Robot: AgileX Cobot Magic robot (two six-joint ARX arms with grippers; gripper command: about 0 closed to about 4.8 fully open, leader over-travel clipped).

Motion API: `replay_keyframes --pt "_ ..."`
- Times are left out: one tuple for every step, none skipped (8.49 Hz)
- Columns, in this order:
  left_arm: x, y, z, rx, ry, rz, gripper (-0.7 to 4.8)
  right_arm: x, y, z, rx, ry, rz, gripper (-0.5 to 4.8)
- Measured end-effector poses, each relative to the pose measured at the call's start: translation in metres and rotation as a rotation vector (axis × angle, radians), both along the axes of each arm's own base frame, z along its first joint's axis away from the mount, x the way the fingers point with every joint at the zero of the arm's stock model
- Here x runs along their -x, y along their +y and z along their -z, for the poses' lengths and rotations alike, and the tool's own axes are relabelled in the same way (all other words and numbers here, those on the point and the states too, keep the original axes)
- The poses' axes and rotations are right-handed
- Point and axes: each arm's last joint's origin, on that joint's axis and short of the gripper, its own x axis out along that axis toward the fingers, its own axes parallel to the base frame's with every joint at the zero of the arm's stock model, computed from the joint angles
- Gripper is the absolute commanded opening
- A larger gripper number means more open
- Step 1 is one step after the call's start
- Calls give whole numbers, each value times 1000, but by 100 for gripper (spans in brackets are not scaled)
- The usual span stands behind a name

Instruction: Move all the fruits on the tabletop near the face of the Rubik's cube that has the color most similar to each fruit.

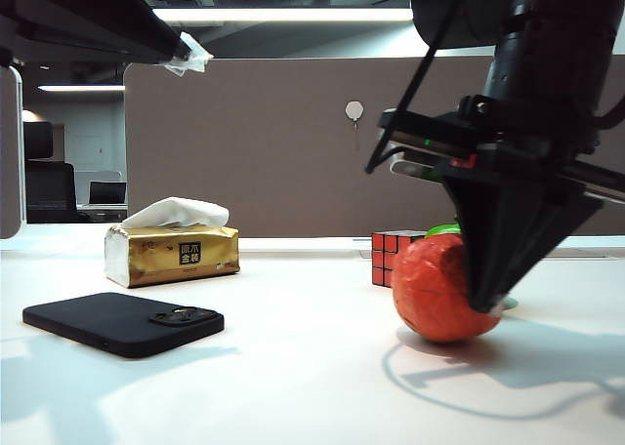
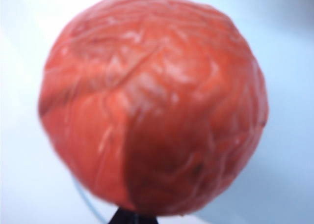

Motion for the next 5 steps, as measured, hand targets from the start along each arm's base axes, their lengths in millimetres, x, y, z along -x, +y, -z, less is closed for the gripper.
replay_keyframes --pt "0 0 0 0 0 0 -5 -6 -2 -1 -21 -36 5 -1" --pt "0 0 0 0 0 0 -5 -16 -11 -2 -19 -71 51 -1" --pt "0 0 0 0 0 0 -5 -18 -13 -2 -22 -76 57 -1" --pt "0 0 0 0 0 0 -5 -24 -17 -3 -38 -104 67 -1" --pt "0 0 0 0 0 0 -5 -22 -16 -3 -67 -76 53 -1"
